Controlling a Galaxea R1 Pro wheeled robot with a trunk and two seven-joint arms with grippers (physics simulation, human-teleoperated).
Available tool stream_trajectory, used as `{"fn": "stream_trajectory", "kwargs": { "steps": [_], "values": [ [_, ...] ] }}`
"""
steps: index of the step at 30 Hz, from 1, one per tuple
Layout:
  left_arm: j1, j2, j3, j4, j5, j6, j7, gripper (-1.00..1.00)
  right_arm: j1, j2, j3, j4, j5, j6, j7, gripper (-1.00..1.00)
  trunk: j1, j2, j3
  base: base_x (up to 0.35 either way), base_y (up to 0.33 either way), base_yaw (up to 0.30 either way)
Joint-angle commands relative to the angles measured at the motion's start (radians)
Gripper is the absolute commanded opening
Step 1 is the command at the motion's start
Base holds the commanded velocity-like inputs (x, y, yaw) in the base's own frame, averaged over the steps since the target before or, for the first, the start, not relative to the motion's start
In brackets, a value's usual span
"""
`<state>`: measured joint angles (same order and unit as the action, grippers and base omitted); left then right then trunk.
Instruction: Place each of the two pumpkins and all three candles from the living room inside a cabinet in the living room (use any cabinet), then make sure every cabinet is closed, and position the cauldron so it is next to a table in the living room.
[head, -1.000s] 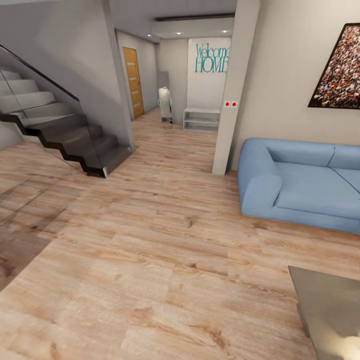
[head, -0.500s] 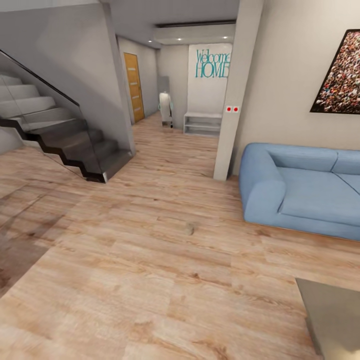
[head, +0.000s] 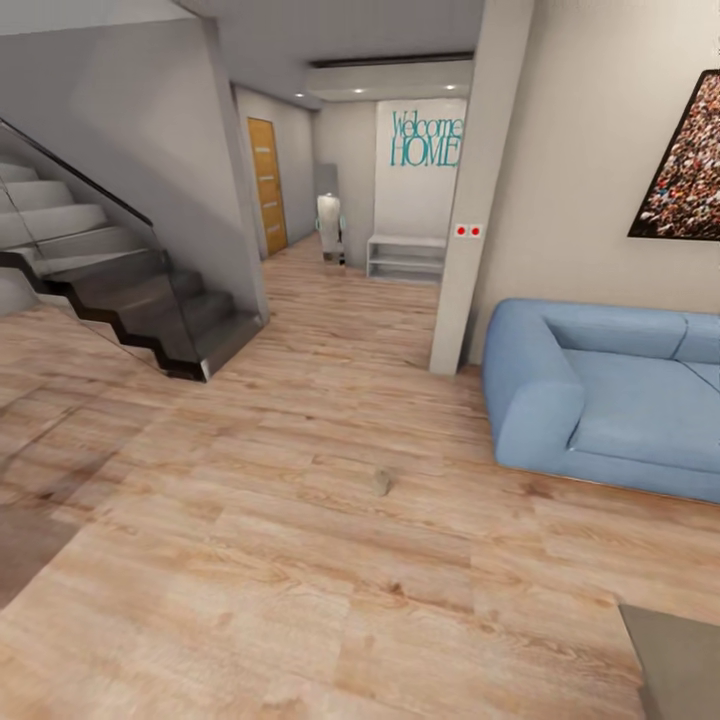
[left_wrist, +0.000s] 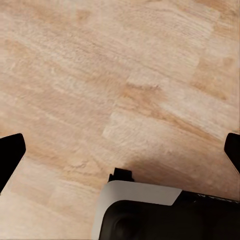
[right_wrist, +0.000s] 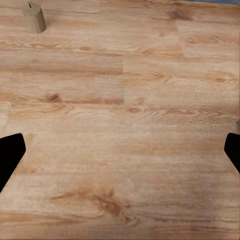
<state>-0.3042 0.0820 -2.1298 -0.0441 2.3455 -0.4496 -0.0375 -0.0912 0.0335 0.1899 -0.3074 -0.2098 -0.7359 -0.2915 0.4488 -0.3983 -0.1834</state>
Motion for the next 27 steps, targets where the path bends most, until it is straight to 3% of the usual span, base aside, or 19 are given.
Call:
{"fn": "stream_trajectory", "kwargs": {
  "steps": [1, 20, 27],
  "values": [
    [-0.001, 0.001, -0.004, -0.003, 0.011, -0.004, -0.004, 1.0, -0.001, -0.001, 0.008, 0.0, -0.009, -0.005, -0.005, 1.0, 0.001, -0.002, 0.0, 0.323, 0.001, -0.104],
    [-0.001, 0.004, -0.003, -0.003, 0.011, -0.006, -0.004, 1.0, -0.001, -0.003, 0.007, 0.006, -0.012, -0.007, -0.005, 1.0, 0.001, -0.002, 0.026, 0.324, 0.066, -0.184],
    [-0.001, 0.004, 0.047, -0.003, 0.011, -0.006, -0.009, 1.0, -0.001, -0.001, 0.006, 0.023, -0.011, -0.007, -0.005, 1.0, 0.001, -0.002, 0.035, 0.324, 0.141, -0.208]
  ]
}}
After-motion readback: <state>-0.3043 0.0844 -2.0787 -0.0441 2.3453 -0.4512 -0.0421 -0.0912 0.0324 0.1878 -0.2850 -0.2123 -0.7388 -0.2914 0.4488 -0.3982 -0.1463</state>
